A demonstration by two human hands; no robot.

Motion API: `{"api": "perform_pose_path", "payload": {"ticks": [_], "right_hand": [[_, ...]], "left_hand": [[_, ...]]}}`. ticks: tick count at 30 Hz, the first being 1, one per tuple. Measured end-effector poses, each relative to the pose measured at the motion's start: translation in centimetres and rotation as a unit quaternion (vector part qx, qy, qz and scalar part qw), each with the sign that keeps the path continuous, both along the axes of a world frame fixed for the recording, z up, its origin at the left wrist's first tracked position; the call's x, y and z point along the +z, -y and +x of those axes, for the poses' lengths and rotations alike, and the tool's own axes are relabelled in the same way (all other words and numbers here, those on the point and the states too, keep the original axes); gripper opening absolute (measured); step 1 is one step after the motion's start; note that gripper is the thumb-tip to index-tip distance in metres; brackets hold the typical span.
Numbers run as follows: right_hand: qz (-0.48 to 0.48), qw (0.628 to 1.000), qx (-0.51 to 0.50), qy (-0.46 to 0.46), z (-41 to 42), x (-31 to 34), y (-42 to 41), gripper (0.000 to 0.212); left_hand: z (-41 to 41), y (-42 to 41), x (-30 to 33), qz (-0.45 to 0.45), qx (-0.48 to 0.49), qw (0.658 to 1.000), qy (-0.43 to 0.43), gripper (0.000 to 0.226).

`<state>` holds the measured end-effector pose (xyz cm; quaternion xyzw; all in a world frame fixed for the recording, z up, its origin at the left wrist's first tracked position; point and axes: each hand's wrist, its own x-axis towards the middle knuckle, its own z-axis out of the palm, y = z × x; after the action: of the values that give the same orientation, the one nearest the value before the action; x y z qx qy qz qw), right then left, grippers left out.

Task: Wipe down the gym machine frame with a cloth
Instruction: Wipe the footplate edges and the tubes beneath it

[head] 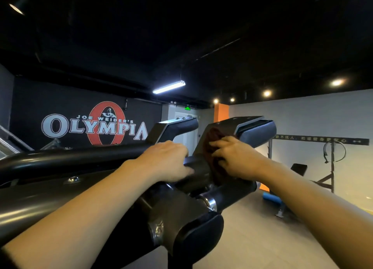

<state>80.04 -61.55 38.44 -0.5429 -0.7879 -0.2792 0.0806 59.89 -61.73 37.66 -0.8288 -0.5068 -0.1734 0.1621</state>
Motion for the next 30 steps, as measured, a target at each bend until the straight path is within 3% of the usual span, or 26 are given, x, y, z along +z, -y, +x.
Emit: {"api": "perform_pose_path", "payload": {"ticks": [3, 7, 11, 14, 19, 25, 30], "right_hand": [[-0.03, 0.999, 0.013, 0.007, 0.4, 0.8, -0.5, 0.039], [0.025, 0.999, -0.018, 0.039, 2.2, 3.5, -2.0, 0.039], [0.065, 0.998, -0.02, -0.002, 2.3, 4.7, -3.8, 0.038], [0.05, 0.998, 0.011, 0.029, 0.8, 2.6, -4.5, 0.038], [0.007, 0.998, 0.036, 0.043, 0.1, 1.2, -3.9, 0.038], [0.067, 0.998, -0.018, 0.01, 0.9, 3.9, -5.2, 0.036], [0.04, 0.999, 0.003, 0.033, 0.0, 1.6, -4.3, 0.039]], "left_hand": [[2.5, -1.8, 0.2, -0.056, -0.051, 0.997, -0.015, 0.049], [2.8, -3.8, -0.5, -0.086, -0.078, 0.993, -0.005, 0.094], [2.4, -4.8, -0.7, -0.1, -0.097, 0.99, 0.03, 0.073], [2.4, -4.9, -0.9, -0.097, -0.107, 0.989, 0.03, 0.066], [2.4, -4.5, -0.9, -0.078, -0.089, 0.993, -0.007, 0.064], [2.5, -4.5, -0.9, -0.085, -0.093, 0.992, 0.0, 0.06], [2.6, -4.4, -0.9, -0.093, -0.107, 0.99, -0.002, 0.056]]}}
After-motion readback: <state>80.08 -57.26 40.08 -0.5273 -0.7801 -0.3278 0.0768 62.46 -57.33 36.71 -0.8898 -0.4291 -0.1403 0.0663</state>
